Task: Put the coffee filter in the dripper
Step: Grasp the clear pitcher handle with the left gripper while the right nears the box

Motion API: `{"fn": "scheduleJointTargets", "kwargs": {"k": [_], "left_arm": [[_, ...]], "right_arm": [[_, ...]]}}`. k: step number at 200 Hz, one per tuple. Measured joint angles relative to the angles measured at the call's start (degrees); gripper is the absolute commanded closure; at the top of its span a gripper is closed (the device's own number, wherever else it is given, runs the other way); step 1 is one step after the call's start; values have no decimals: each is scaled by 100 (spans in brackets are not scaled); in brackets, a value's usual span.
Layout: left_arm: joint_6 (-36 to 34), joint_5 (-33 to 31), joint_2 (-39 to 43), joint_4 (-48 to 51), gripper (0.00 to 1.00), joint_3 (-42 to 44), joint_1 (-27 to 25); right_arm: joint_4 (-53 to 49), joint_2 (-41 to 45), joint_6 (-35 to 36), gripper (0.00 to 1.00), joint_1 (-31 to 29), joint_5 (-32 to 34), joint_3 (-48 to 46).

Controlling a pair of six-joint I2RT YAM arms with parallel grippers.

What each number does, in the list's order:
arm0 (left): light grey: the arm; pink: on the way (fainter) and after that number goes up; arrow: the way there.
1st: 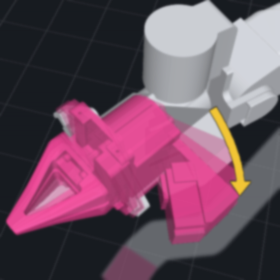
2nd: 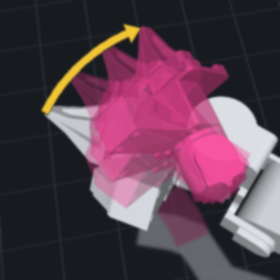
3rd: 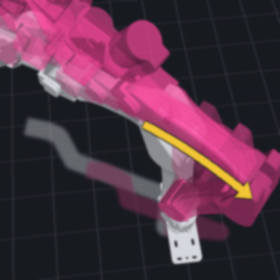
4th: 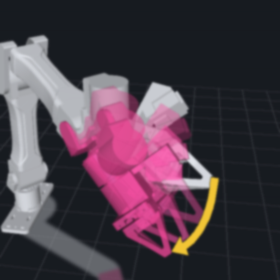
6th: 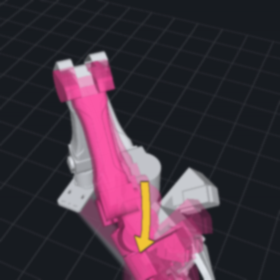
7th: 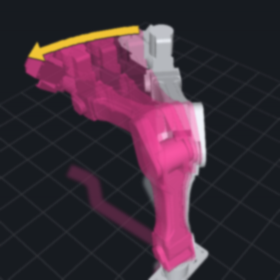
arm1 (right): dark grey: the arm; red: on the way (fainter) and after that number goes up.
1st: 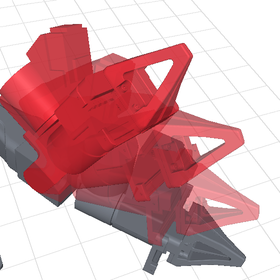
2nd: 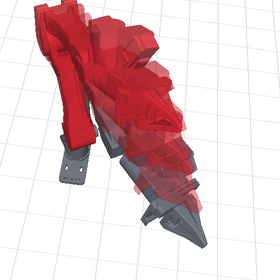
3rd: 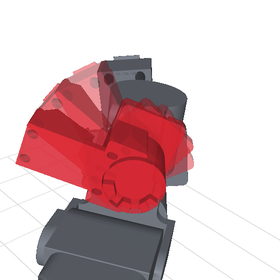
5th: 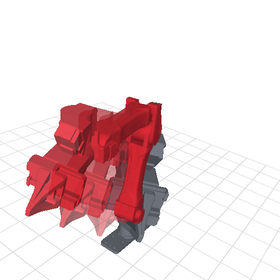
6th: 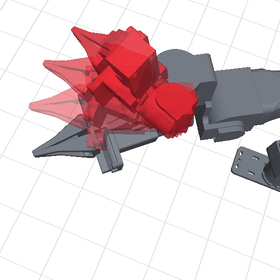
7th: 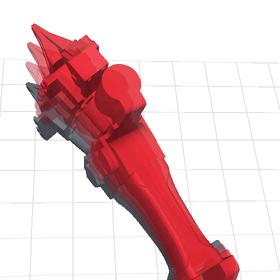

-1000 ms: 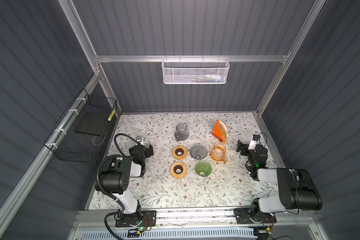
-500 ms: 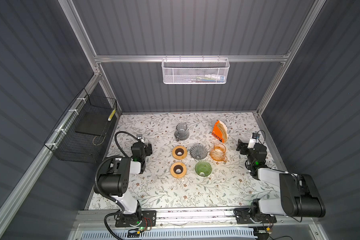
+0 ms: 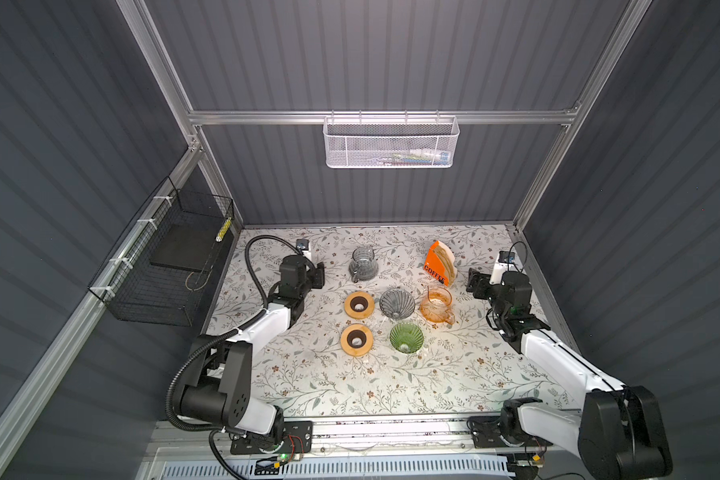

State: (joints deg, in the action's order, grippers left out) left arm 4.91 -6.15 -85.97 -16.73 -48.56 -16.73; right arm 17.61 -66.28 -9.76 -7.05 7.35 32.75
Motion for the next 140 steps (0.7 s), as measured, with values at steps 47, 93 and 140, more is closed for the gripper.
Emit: {"fn": "scheduleJointTargets", "kwargs": {"k": [47, 93, 140], "left_arm": [[243, 531, -835, 813, 43, -890, -669], [400, 774, -1300, 1051, 47, -994, -933], [476, 748, -1600, 1115, 55, -1246, -1099]], "right_arm": [[-542, 83, -278, 16, -162, -365, 197], [-713, 63, -378, 18, -164, -754, 413], [-750, -42, -487, 18, -164, -966, 461]]}}
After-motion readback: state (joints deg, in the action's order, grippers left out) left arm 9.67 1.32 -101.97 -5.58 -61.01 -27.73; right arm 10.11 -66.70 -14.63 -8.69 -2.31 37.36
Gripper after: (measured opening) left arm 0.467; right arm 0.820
